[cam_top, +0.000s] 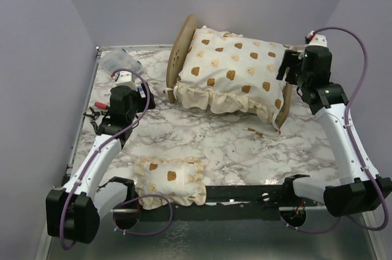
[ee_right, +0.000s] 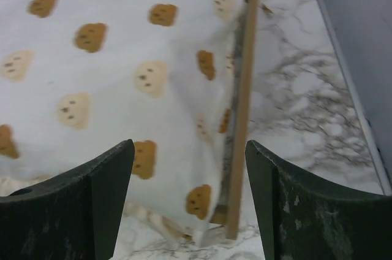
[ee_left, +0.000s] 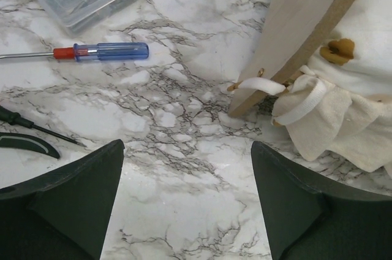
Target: Set up the pet bed
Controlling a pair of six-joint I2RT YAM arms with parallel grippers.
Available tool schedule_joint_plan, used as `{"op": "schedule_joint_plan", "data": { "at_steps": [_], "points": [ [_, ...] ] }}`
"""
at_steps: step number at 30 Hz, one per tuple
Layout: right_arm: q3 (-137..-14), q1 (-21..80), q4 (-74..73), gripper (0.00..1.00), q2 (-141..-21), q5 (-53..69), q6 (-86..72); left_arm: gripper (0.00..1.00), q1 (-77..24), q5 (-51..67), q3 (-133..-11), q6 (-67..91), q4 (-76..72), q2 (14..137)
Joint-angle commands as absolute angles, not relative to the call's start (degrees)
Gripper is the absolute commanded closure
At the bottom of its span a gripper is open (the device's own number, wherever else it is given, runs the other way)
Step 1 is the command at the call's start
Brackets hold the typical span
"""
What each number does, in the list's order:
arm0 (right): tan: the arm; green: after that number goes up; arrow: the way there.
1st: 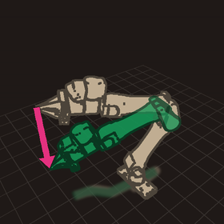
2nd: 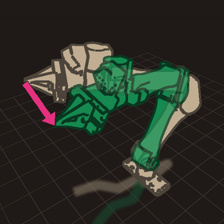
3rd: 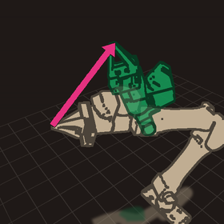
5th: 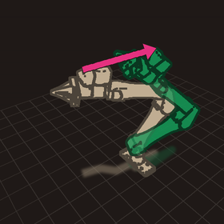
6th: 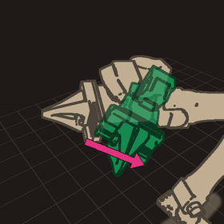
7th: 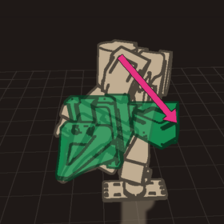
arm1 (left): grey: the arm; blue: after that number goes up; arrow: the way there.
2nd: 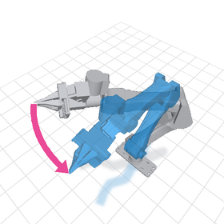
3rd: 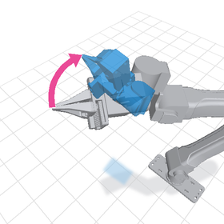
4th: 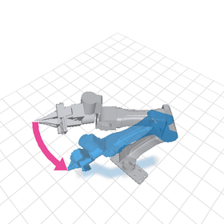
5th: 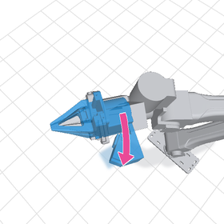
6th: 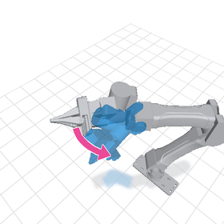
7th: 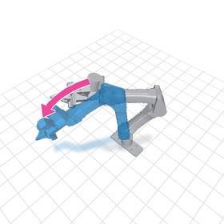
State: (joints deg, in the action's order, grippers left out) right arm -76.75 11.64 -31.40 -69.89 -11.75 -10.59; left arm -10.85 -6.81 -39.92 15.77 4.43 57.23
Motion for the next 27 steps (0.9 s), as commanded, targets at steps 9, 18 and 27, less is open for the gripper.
{"op": "schedule_joint_plan", "data": {
  "at_steps": [9,18,27],
  "points": [
    [-66.30,-4.31,-31.52,0.28,-75.26,-6.48,-16.03,0.15,-15.68,-1.70,-39.97,13.83,4.15,56.54],
    [-68.51,-4.24,-28.92,0.37,-84.30,-5.39,-13.63,0.18,-25.69,-4.02,-40.25,11.59,3.83,54.74],
    [-64.21,-0.91,-25.03,0.74,-83.12,-2.05,-14.57,0.22,-33.38,-7.63,-45.31,16.99,5.08,56.87]
  ]
}}
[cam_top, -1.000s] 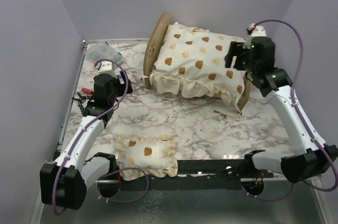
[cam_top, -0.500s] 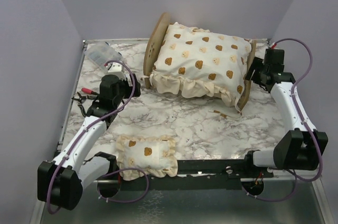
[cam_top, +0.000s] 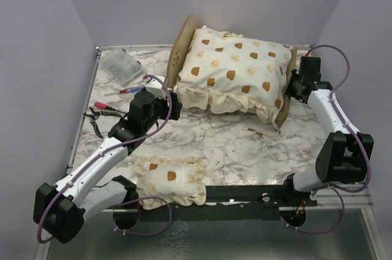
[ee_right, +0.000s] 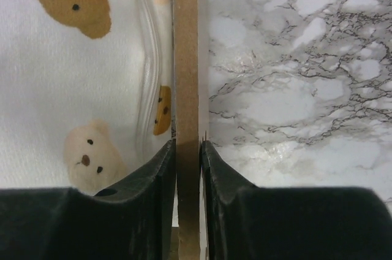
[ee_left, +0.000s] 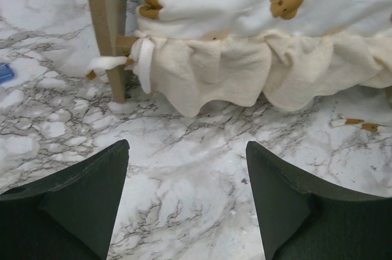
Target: Set up the pet bed
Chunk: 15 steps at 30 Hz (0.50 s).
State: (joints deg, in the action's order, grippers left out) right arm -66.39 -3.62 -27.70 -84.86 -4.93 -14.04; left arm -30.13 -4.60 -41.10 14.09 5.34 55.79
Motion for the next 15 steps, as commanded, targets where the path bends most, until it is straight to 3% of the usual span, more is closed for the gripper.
{"op": "schedule_joint_plan", "data": {
  "at_steps": [1,7,15],
  "points": [
    [-63.68,-0.15,-24.86,0.75,-82.57,-1.66,-15.29,0.22,-34.77,-8.54,-46.07,17.53,5.04,57.55],
    [-60.88,7.18,-21.24,0.82,-78.63,-2.34,-22.65,0.23,-43.32,-14.00,-49.43,21.38,4.36,62.85],
    [-60.81,10.30,-18.63,0.80,-77.07,-0.90,-26.87,0.28,-54.89,-23.97,-51.21,26.74,-1.00,73.02]
  ]
}}
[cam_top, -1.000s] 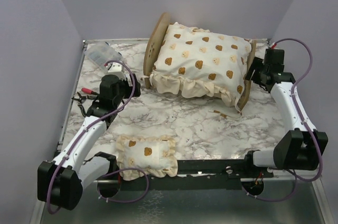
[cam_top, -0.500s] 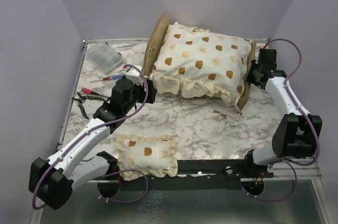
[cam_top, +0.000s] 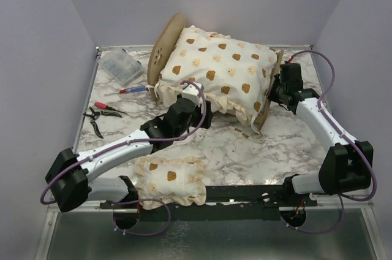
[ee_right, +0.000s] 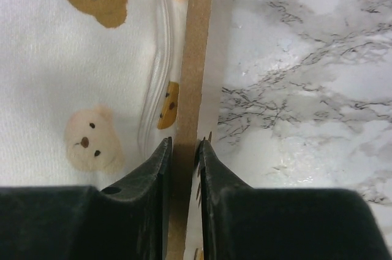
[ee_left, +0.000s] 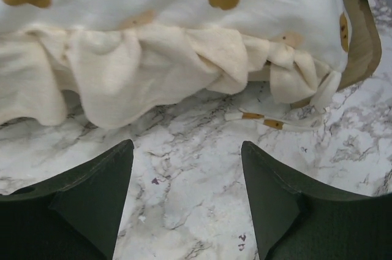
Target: Set up the pet bed
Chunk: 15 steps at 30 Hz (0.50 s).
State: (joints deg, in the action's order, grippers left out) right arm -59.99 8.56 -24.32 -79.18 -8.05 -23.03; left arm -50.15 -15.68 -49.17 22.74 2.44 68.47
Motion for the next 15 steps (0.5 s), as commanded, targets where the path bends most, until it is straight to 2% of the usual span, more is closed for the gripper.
{"op": "schedule_joint_plan", "data": {
  "at_steps": [1,7,11,15],
  "points": [
    [-60.84,10.80,-18.49,0.79,-76.40,-0.54,-26.85,0.29,-56.24,-25.13,-51.49,27.18,-2.31,74.34],
    [-58.96,12.96,-17.75,0.76,-74.01,1.84,-28.49,0.34,-61.23,-30.78,-55.14,28.50,-7.01,83.49],
    [-56.73,13.60,-16.94,0.69,-71.86,1.90,-28.08,0.40,-62.25,-36.75,-56.24,29.19,-8.17,87.67],
    [-55.12,13.85,-19.25,0.58,-66.87,1.34,-26.08,0.52,-62.23,-41.65,-55.84,30.42,-8.57,90.26]
  ]
}}
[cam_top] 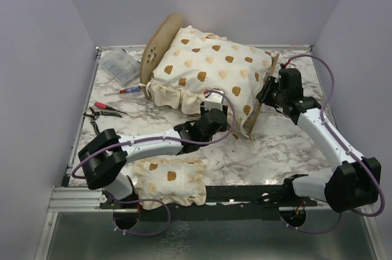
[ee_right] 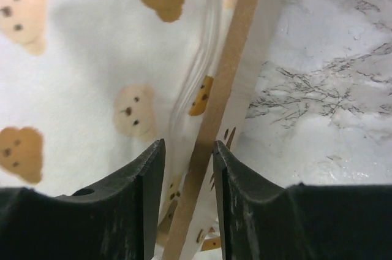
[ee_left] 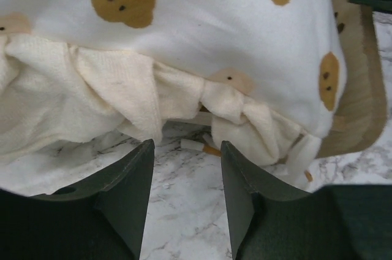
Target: Set up the pet bed
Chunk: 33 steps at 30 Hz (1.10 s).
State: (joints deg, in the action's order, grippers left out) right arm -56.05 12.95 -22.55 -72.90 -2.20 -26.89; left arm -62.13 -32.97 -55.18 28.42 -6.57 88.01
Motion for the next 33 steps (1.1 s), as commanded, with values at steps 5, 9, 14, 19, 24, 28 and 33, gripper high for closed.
{"op": "schedule_joint_plan", "data": {
  "at_steps": [5,9,14,19,24,28,33],
  "points": [
    [-52.94,15.06,-23.83,0.48,-57.09,0.44,-21.63,0.62,-62.32,-43.16,-54.17,32.08,-8.54,90.32],
    [-50.61,19.40,-25.92,0.43,-50.45,2.98,-17.28,0.73,-62.31,-43.63,-53.75,31.90,-8.62,90.14],
    [-44.66,28.32,-24.89,0.41,-47.73,1.15,-18.10,0.94,-62.29,-41.93,-54.16,30.56,-8.82,89.71],
    [-39.63,39.58,-20.70,0.41,-49.21,-8.28,-21.03,1.00,-61.72,-39.52,-54.15,29.34,-8.96,88.58],
    [-38.51,48.88,-17.04,0.41,-54.44,-19.39,-23.47,1.00,-58.27,-32.06,-53.97,31.39,-9.26,88.20],
    [-38.76,52.72,-14.23,0.41,-59.41,-27.10,-24.51,1.00,-55.99,-26.08,-54.27,32.45,-9.73,88.10],
    [-39.03,53.07,-11.94,0.42,-65.98,-35.07,-28.31,1.00,-53.75,-21.33,-54.49,33.75,-10.19,87.81]
  ]
}}
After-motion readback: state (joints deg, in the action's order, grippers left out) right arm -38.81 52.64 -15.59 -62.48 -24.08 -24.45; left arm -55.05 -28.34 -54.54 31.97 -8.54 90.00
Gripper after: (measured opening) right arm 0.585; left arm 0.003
